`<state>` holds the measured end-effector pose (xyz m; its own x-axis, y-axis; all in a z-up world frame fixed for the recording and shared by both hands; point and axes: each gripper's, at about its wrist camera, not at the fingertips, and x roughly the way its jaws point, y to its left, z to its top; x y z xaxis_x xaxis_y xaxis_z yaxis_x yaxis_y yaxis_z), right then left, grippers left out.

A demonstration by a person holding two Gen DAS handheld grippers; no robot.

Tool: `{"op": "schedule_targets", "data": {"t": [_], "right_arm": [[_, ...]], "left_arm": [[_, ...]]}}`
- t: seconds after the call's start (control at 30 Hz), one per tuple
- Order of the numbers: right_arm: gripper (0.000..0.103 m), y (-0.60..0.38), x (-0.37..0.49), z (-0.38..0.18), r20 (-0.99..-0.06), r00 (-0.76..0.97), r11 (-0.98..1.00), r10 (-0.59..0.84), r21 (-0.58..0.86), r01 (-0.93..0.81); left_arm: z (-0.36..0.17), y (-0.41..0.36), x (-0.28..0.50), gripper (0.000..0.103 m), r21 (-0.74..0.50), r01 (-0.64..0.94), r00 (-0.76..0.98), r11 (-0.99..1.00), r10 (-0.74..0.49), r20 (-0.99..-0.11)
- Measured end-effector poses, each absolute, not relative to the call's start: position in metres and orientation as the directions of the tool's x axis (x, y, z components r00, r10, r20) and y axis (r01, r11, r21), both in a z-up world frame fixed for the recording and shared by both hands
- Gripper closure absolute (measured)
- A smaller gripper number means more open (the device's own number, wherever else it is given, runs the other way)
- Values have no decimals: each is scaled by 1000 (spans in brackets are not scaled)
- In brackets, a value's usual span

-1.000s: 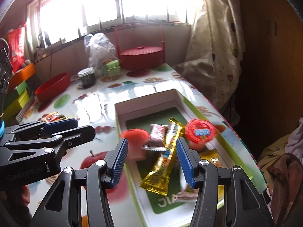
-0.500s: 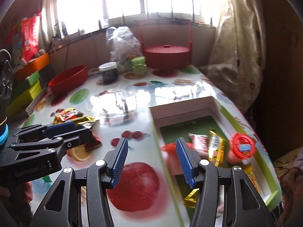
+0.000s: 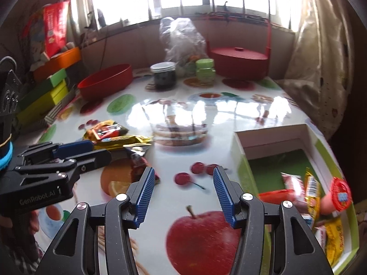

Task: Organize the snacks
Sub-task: 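Move both open tools back over the remaining table snacks, then grasp the dark red snack packet with the right tool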

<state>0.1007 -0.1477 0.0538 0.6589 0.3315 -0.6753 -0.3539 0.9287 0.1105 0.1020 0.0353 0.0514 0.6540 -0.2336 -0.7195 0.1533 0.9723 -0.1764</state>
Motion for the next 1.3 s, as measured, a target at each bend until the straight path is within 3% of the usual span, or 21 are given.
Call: {"op": "schedule_targets", "data": {"t": [0.47,0.83,0.9,1.03,1.3], "right_arm": [[50,-101,125,35,-728,566,889,386,128,-440],[50,-83,136,21,-769,538,889,344,82,-451],[54,-84,136,21,-769,543,893,336,77,-444],[72,-89,136,22,-765,550,897,335,81,-434],[75,-105,131,25,-755,567,916,328,106,-388]], "left_arm": [[41,83,113,55,-163,101,648,981,-189,-738],[31,75,128,55,-142,171,614,975,-218,-759],[30,72,130,55,-133,185,614,974,-220,-758],[27,68,138,55,-114,197,606,974,-212,-766],[27,59,132,55,-140,253,573,957,-265,-776]]}}
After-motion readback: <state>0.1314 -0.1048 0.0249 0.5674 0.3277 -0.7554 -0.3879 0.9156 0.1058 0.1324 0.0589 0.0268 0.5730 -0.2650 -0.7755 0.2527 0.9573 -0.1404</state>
